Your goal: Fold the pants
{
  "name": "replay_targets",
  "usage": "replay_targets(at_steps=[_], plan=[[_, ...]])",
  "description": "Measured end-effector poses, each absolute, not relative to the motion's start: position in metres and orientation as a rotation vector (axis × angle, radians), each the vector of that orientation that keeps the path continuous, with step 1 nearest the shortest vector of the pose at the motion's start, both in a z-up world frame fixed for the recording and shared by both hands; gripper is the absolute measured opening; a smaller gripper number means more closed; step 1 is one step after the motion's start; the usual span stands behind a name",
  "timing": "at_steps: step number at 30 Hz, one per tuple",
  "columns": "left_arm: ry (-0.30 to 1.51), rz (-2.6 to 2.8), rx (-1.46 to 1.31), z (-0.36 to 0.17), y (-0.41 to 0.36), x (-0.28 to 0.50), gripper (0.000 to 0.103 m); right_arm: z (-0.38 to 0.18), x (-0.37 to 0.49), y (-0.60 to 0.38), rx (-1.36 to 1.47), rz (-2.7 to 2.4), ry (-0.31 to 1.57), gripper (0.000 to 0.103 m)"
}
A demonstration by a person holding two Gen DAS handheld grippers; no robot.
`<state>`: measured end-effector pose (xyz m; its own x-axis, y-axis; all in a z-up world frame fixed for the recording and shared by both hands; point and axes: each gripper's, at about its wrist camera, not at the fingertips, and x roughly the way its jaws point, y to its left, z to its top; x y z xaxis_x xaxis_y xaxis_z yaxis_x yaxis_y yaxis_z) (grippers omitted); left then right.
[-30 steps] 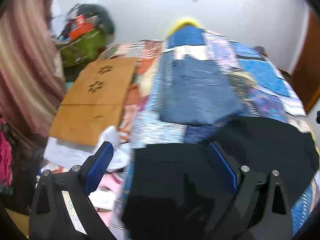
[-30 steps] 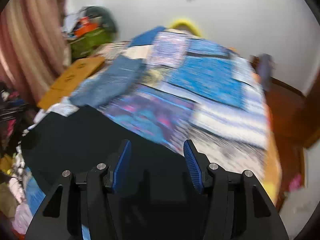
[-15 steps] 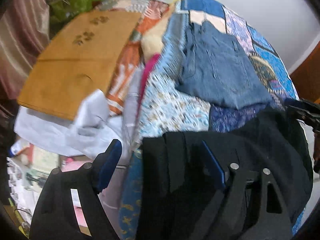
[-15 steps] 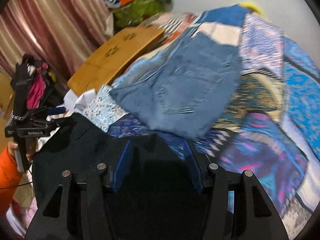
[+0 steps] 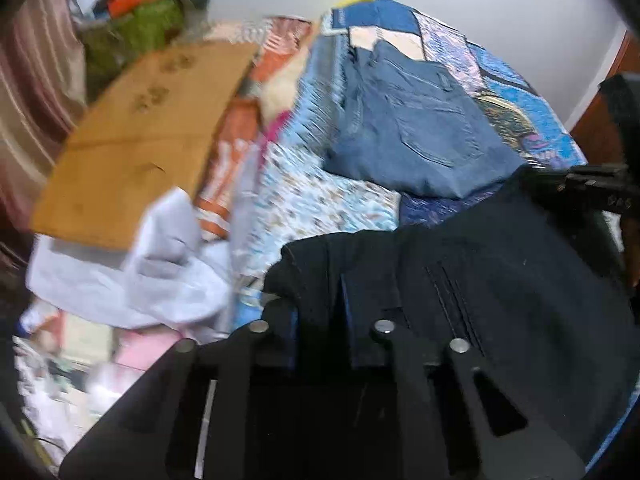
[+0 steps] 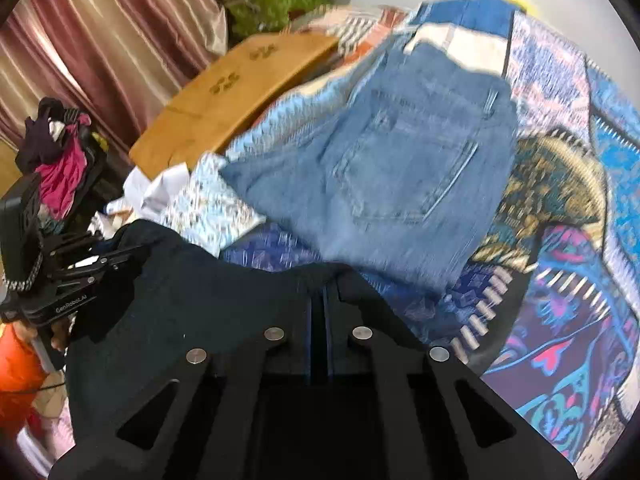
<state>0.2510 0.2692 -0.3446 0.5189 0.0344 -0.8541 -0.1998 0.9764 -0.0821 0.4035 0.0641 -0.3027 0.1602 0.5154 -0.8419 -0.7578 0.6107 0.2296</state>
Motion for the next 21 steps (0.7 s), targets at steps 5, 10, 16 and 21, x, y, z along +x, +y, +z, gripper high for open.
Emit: replay_targets(at_steps=[5, 10, 16, 21], plan=[[1.021, 0.185, -0.115, -0.347, 0.279, 0.259, 0.02, -0.294, 0.4, 0.074, -0.302, 0.888, 0.979, 0.005], [0.994, 0.321, 0.046, -0.329, 0.276, 0.262, 0.053, -0.268, 0.398, 0.063, -0.345, 0.72, 0.886, 0.014], [0.927, 0.249, -0.06, -0.278, 0.288, 0.223, 0.061, -0.217, 0.38, 0.001, -0.258, 0.733, 0.851, 0.04], [0.949, 0.109, -0.157, -0.282, 0.265, 0.191, 0.068, -0.219, 0.346, -0.038, -0.196, 0.79, 0.938, 0.044]])
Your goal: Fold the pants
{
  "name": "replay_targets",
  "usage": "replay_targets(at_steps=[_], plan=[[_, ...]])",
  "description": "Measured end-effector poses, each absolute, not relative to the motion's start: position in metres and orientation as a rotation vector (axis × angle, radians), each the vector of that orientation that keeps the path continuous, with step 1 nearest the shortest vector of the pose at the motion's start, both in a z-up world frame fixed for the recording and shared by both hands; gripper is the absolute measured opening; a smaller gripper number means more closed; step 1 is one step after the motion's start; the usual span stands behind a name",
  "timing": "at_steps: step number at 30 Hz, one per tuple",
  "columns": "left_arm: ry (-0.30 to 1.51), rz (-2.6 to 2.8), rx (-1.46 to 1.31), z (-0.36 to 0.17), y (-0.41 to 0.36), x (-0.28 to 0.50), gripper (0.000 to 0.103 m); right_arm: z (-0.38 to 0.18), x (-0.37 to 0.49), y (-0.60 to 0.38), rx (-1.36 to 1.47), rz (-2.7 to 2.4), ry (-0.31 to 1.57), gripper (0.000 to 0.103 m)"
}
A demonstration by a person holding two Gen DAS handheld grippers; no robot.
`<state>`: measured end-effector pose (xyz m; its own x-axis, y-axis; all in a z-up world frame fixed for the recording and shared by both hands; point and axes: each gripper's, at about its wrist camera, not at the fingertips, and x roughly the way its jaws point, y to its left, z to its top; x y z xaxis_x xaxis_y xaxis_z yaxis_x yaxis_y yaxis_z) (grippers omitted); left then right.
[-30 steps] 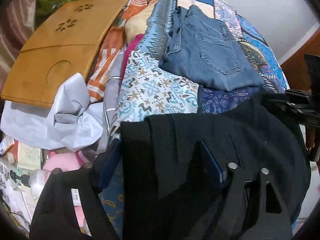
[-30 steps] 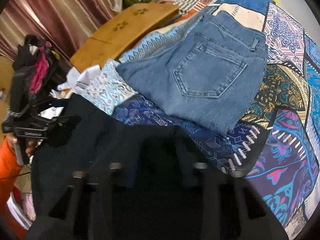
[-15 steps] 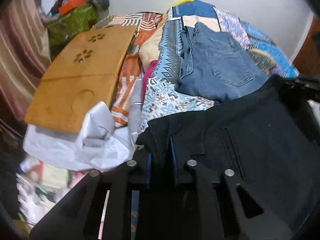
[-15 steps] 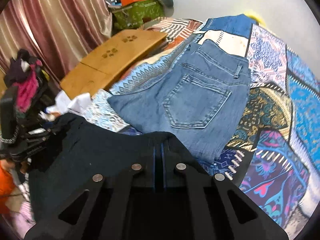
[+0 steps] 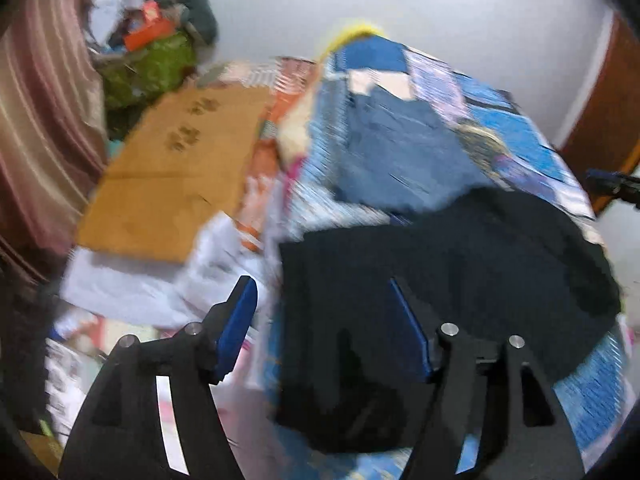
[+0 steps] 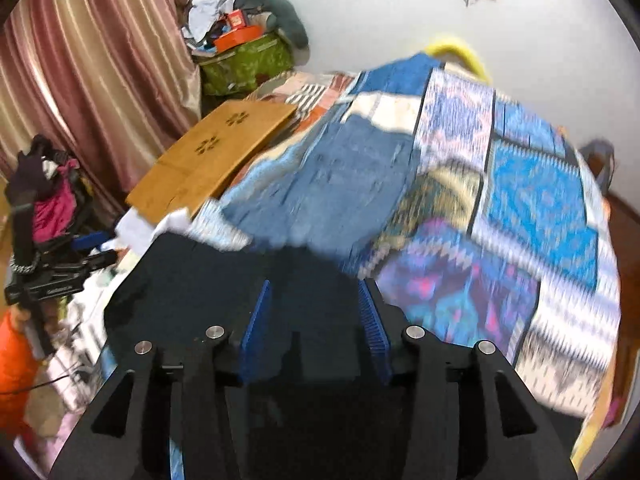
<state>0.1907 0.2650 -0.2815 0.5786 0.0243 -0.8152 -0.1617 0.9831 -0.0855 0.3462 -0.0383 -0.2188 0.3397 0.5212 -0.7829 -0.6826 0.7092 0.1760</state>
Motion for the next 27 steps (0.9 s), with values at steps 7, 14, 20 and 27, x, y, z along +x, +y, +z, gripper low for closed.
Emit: replay_targets(at_steps=[7, 14, 20, 27], plan=[[1.154, 0.137, -0.046, -0.36, 0.236, 0.173, 0.076, -0.292, 0.288, -0.063, -0.281, 0.817, 1.111, 0.045], [1.131, 0.23, -0.11, -0.36, 0.257, 0.14, 0.085, -0.298, 0.254, -0.118, -0.201, 0.797, 1.027, 0.045], [1.105, 0.28, -0.043, -0.323, 0.242, 0.14, 0.083, -0.288, 0.242, -0.166, -0.134, 0.724, 1.035, 0.045], [1.007, 0.217, -0.086, -0.261, 0.193, 0.174, 0.085, -0.26, 0.258, -0.254, -0.046, 0.524, 0.928, 0.048]])
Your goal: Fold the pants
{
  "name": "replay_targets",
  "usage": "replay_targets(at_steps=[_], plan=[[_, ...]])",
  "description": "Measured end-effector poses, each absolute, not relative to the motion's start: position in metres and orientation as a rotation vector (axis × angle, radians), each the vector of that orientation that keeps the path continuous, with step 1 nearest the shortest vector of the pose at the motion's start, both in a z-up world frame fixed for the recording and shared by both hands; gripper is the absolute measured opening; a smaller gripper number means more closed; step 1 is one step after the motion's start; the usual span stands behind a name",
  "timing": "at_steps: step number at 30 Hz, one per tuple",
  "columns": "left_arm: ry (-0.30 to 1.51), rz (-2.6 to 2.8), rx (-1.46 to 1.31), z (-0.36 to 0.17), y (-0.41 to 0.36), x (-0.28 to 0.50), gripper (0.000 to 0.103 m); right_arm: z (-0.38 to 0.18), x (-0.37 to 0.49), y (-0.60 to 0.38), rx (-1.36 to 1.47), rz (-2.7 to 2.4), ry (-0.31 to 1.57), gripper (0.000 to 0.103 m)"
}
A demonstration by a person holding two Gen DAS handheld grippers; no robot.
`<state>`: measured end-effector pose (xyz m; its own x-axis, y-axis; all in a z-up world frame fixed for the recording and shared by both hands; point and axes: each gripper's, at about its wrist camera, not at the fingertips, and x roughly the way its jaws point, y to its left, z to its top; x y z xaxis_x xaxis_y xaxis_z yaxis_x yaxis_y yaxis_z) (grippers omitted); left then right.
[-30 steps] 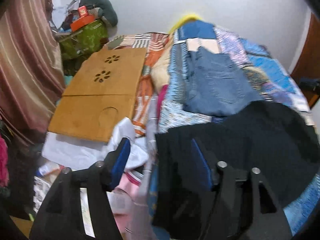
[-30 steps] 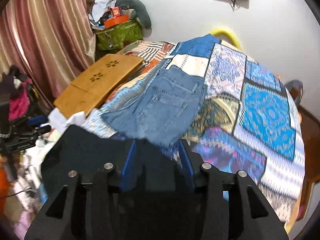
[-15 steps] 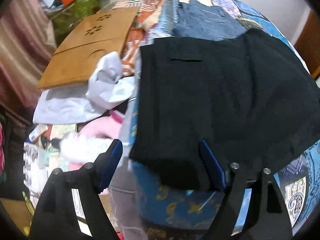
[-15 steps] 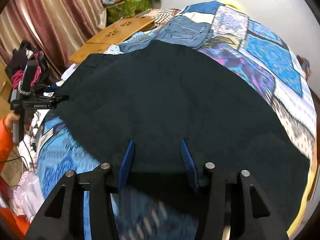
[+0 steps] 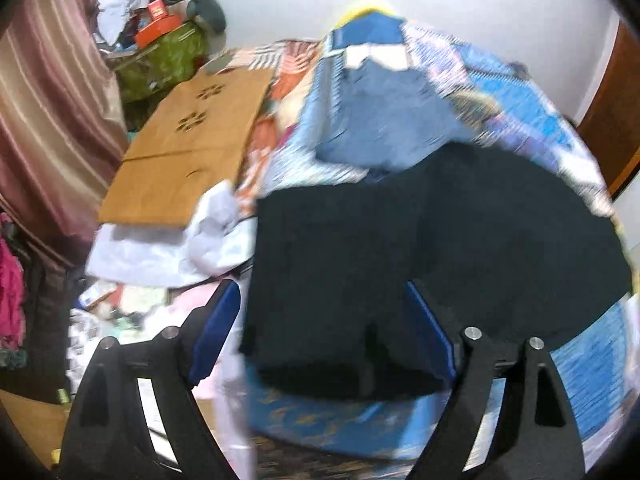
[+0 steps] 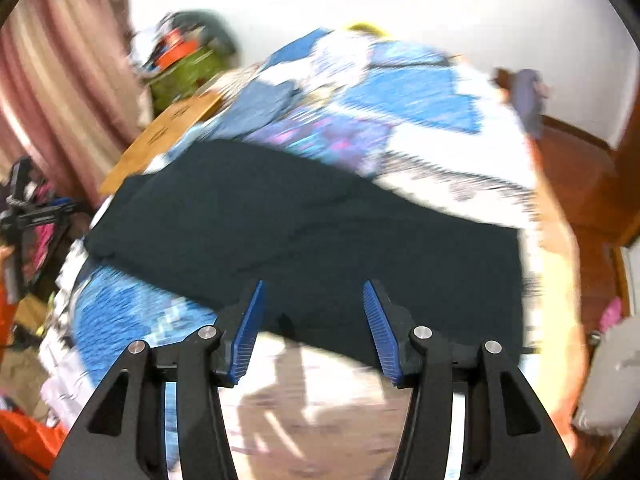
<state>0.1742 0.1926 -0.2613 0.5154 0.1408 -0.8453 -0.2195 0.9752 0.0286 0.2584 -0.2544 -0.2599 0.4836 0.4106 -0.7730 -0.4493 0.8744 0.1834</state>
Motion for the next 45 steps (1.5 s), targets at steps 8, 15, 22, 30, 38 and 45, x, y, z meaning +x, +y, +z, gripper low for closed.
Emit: replay_targets(at_steps=[8, 15, 22, 30, 38, 45], plan=[[1.028, 0.039, -0.103, -0.255, 0.109, 0.23, 0.085, -0.273, 0.3, -0.333, 0.047, 0.373, 0.918, 0.048], [1.104, -0.066, -0.017, -0.288, 0.057, 0.255, 0.085, -0.312, 0.339, -0.351, 0.072, 0.359, 0.988, 0.048], [1.156, -0.101, -0.093, -0.32, 0.061, 0.265, 0.088, -0.334, 0.38, -0.354, 0.044, 0.317, 0.997, 0.048], [1.154, -0.106, -0.119, -0.326, 0.062, 0.266, 0.094, -0.351, 0.394, -0.358, 0.016, 0.256, 1.02, 0.048], [1.15, -0.079, -0.111, -0.326, 0.058, 0.267, 0.094, -0.349, 0.381, -0.357, 0.001, 0.248, 0.978, 0.034], [1.148, -0.06, -0.096, -0.325, 0.056, 0.266, 0.094, -0.343, 0.375, -0.347, -0.079, 0.222, 0.927, 0.026]])
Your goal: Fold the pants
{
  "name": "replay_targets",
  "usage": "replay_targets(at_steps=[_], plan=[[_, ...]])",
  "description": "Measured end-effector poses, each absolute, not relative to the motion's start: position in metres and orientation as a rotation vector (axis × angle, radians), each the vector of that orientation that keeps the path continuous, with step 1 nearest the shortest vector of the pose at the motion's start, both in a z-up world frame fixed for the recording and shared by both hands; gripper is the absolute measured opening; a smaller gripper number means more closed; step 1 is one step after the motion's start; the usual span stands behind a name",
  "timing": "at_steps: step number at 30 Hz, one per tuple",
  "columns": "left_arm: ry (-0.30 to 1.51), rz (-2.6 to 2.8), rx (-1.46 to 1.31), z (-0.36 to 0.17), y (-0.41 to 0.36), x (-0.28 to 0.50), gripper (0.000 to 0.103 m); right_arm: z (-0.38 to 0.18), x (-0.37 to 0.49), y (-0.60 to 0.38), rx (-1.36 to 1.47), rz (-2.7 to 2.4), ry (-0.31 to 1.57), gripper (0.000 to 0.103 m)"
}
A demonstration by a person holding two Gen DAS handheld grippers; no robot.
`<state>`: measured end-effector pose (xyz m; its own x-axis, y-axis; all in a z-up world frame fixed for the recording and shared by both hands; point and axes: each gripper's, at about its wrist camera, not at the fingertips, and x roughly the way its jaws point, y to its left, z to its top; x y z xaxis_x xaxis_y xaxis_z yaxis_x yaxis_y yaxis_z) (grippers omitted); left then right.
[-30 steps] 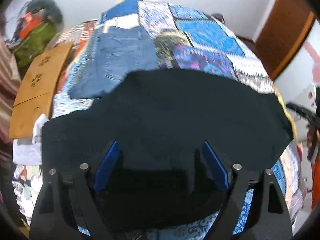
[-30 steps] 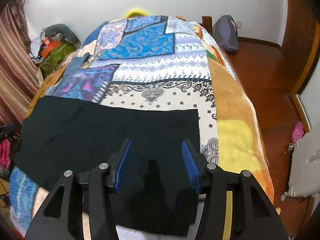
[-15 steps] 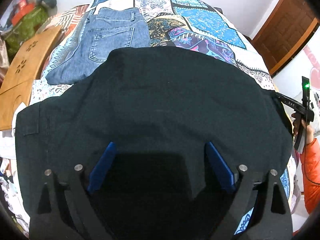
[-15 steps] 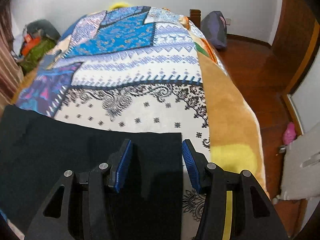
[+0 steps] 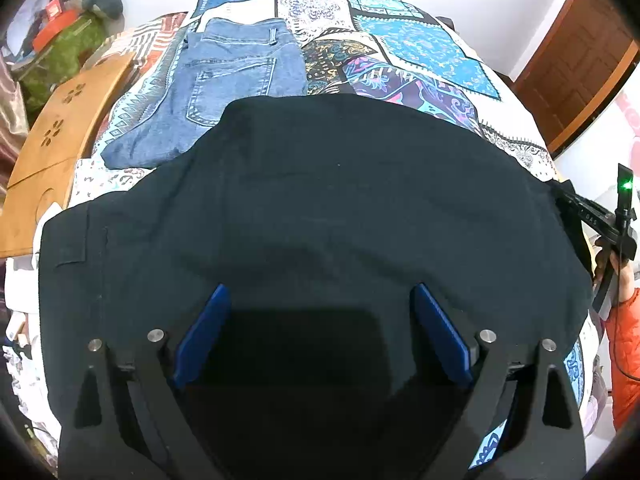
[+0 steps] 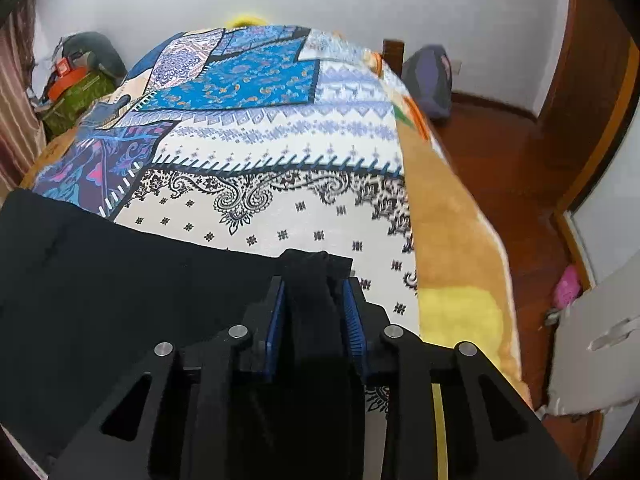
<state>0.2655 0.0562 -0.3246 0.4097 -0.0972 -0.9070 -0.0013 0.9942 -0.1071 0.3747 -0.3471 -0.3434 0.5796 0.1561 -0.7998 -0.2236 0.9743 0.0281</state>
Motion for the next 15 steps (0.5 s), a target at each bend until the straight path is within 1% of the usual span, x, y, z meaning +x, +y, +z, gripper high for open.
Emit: replay_targets(at_steps=[3, 4, 7, 10, 13, 15], plan=[[1.146, -0.059, -0.089, -0.324, 0.055, 0.265, 0.095, -0.338, 0.371, -0.339, -0.156, 0.196, 0.882, 0.027], [1.146, -0.06, -0.089, -0.324, 0.056, 0.265, 0.095, -0.337, 0.369, -0.336, -0.187, 0.192, 0.877, 0.029], [1.149, -0.062, -0.096, -0.325, 0.056, 0.265, 0.094, -0.338, 0.37, -0.333, -0.221, 0.189, 0.881, 0.03], [1.151, -0.062, -0.095, -0.324, 0.056, 0.264, 0.094, -0.341, 0.374, -0.336, -0.195, 0.177, 0.911, 0.033], [1.163, -0.061, -0.086, -0.321, 0.056, 0.264, 0.094, -0.343, 0.373, -0.346, -0.118, 0.186, 0.932, 0.033], [1.153, -0.052, -0.055, -0.314, 0.053, 0.26, 0.091, -0.344, 0.372, -0.35, -0.091, 0.197, 0.932, 0.033]])
